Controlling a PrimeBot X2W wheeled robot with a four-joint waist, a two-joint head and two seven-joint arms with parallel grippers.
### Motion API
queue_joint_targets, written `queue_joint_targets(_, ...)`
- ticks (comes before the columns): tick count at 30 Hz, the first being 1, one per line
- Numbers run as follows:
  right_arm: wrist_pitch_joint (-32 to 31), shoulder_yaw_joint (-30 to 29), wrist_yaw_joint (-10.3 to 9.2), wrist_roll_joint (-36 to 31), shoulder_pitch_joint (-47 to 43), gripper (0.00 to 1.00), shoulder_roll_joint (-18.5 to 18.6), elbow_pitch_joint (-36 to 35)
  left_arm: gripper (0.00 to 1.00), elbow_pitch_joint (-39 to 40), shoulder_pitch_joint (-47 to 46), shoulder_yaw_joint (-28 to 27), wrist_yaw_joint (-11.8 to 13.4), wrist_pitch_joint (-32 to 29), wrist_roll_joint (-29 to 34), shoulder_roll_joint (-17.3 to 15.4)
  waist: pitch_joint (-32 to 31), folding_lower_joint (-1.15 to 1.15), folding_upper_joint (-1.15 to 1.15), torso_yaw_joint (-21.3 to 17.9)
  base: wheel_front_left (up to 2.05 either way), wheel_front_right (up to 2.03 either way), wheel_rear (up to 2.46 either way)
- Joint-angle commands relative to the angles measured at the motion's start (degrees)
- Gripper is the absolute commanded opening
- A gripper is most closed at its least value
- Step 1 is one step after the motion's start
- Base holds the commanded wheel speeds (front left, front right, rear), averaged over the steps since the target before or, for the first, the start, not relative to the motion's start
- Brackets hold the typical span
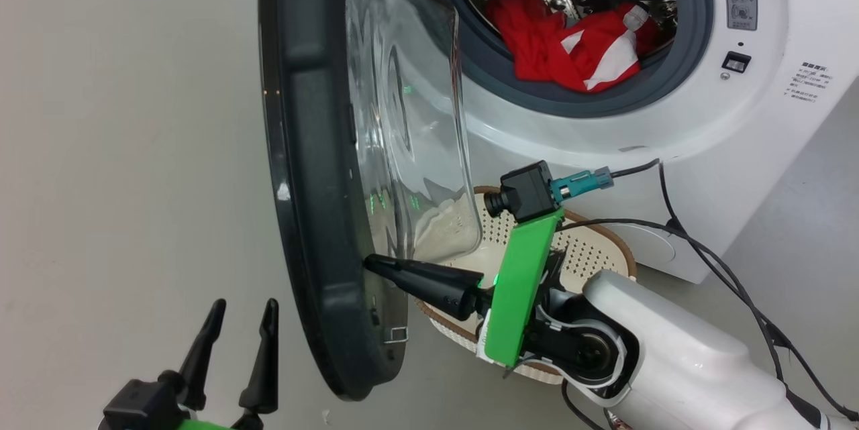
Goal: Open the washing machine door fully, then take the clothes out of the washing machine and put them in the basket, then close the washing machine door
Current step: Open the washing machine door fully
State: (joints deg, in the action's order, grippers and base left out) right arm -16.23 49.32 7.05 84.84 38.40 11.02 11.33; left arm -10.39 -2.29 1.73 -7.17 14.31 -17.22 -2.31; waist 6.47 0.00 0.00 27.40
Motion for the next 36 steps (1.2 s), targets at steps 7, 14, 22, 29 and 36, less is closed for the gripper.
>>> queue_joint_targets(7,3.1,3.5,0.44,1.2,2.6,0.00,-1.3,-0.6,1.00,1.1,-1.0,-2.7,-0.3,0.7,0.1,-0.6,0.0,0.00,0.00,0.5,0.00,0.00,0.00)
queue_joint_targets(14,5.9,4.8,0.44,2.1,2.8,0.00,-0.9,0.6,1.00,1.1,-0.7,-2.9,-0.3,0.7,0.4,-0.6,-0.5,0.00,0.00,0.2,0.00,0.00,0.00)
queue_joint_targets(22,10.1,5.1,0.44,1.9,1.5,1.00,1.4,3.0,1.00,0.3,-0.9,-2.7,-0.3,0.7,1.1,-0.6,-1.7,0.00,0.00,-0.9,0.00,0.00,0.00)
queue_joint_targets(29,14.6,6.0,0.44,1.7,-1.3,1.00,4.2,6.4,1.00,-0.6,-0.7,-3.4,-0.3,0.7,2.1,-0.6,-3.0,0.00,0.00,-2.7,0.00,0.00,0.00)
queue_joint_targets(36,18.8,6.5,0.44,1.6,-3.5,1.00,6.3,9.1,1.00,-0.7,-0.2,-4.7,-0.3,0.7,2.7,-0.7,-3.5,0.00,0.00,-4.4,0.00,0.00,0.00)
